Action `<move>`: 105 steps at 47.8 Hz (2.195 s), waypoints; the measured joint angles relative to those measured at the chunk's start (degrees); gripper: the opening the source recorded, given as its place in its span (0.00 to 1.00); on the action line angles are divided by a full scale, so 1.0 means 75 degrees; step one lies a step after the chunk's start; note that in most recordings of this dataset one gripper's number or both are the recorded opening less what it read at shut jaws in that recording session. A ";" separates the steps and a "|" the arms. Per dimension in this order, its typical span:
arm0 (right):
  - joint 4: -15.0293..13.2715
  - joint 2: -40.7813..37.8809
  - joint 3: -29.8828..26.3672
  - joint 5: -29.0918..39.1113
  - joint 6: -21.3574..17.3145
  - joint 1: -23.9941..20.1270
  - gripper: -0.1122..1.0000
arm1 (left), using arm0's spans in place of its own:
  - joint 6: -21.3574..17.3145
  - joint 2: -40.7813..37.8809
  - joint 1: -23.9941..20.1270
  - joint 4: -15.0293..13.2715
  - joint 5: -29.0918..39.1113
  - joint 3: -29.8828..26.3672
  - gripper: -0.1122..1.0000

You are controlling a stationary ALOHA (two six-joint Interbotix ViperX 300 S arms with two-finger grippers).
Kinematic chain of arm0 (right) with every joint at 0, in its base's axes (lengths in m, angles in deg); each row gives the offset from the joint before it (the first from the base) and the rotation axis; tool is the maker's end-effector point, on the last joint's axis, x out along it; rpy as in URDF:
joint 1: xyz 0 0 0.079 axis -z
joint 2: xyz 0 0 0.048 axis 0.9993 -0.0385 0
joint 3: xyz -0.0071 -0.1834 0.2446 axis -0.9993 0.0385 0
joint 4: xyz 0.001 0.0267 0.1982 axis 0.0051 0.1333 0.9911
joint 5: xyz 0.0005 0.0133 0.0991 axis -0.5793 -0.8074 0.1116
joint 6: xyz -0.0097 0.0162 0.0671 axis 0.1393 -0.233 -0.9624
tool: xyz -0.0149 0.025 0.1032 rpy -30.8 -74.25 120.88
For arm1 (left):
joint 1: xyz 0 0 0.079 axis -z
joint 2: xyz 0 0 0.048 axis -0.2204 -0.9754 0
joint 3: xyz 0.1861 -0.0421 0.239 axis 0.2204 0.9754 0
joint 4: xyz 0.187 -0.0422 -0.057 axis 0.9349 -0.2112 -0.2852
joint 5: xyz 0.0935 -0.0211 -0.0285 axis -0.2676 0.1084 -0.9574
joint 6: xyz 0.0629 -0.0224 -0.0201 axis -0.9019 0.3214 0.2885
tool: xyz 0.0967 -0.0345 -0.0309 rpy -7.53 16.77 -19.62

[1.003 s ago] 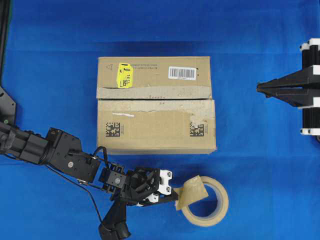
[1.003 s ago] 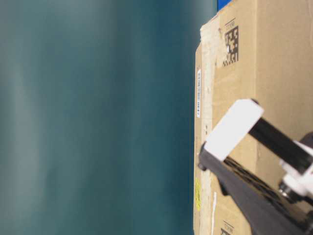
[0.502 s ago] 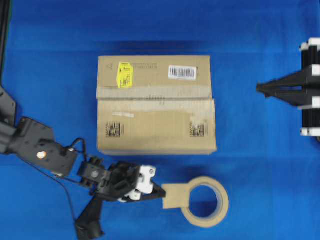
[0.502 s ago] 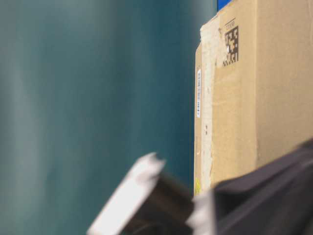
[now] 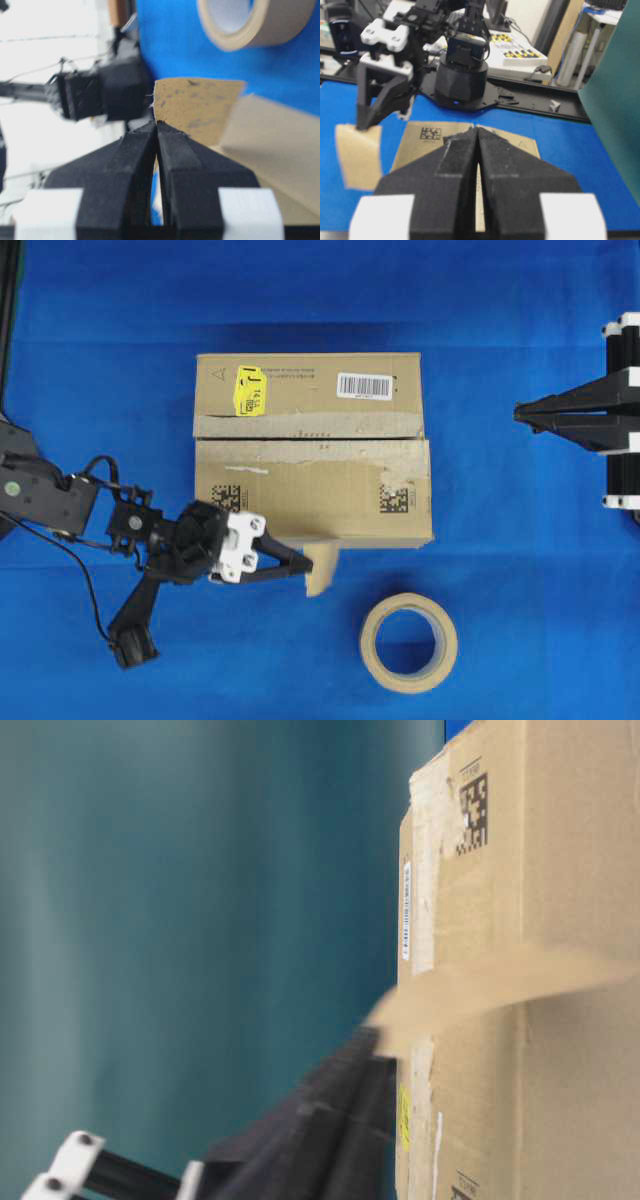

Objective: Apply tape along the seams of the closed cardboard box to seal it securely.
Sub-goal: 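Carry the tape strip with the left gripper over the box's center seam, then bring the right gripper in and grasp the tape strip's free end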

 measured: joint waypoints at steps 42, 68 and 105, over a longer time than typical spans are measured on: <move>-0.0105 -0.0023 -0.0176 0.0141 0.0410 0.0000 0.11 | -0.0340 0.0562 -0.1875 -0.0012 0.0281 0.0176 0.10; -0.0105 -0.0316 -0.0176 0.0117 0.0410 0.0000 0.11 | -0.0680 0.0855 -0.1992 -0.0012 0.1430 0.0328 0.10; -0.0094 -0.1980 -0.0469 -0.0938 0.0246 0.0164 0.11 | -0.0996 0.0785 -0.2121 0.0012 0.2895 0.0176 0.10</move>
